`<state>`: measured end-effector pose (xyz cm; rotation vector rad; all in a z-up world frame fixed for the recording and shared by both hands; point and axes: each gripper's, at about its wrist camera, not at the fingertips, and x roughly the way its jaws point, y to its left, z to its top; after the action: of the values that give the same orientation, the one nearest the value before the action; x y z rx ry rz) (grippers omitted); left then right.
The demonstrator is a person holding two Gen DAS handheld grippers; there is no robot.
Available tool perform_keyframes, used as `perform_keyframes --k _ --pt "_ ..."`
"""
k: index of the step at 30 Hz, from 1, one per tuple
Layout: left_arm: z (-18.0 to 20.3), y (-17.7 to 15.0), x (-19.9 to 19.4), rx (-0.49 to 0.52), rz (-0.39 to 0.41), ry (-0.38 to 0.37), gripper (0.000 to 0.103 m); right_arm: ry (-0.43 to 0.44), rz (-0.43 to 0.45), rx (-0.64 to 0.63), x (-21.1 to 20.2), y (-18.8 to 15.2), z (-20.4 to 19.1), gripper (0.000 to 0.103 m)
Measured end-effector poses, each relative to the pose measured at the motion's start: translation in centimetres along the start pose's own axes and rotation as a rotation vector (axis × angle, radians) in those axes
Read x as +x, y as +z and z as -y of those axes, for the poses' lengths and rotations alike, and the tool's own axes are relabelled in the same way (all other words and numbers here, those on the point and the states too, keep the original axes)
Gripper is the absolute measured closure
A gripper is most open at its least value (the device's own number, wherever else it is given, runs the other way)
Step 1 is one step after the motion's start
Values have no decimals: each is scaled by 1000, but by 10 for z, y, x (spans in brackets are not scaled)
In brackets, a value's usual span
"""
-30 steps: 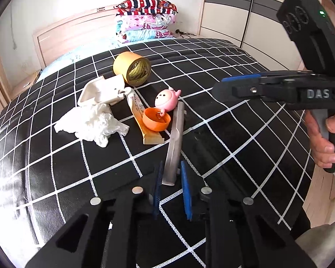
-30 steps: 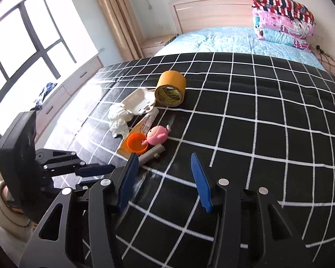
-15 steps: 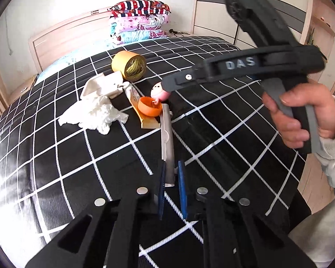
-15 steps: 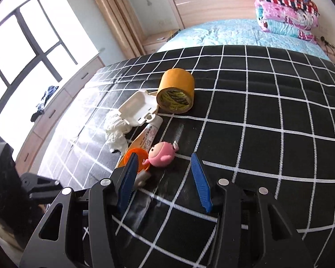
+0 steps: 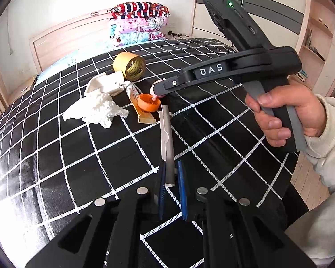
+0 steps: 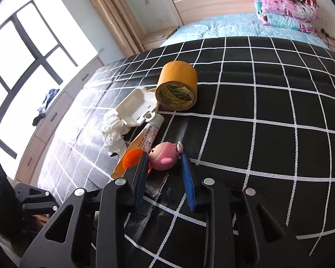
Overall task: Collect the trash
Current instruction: 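Grasp the grey stick with the left tool while the right tool grasps the pink pig toy, then carry the grey stick and pink pig toy with both tools over the black bin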
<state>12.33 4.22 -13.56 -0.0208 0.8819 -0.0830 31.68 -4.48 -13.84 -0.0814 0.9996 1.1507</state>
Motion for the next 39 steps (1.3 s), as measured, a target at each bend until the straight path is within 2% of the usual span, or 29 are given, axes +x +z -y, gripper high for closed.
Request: perform_keyframes --k 17,28,39 --pt "17 -3 -29 16 45 13 92 9 68 19 -38 -9 -7 76" --pt "41 -12 -58 23 77 19 92 5 113 -11 -75 -34 -28 76" --pt "66 -34 -77 16 87 -2 92 15 128 -16 -106 -76 -40 76"
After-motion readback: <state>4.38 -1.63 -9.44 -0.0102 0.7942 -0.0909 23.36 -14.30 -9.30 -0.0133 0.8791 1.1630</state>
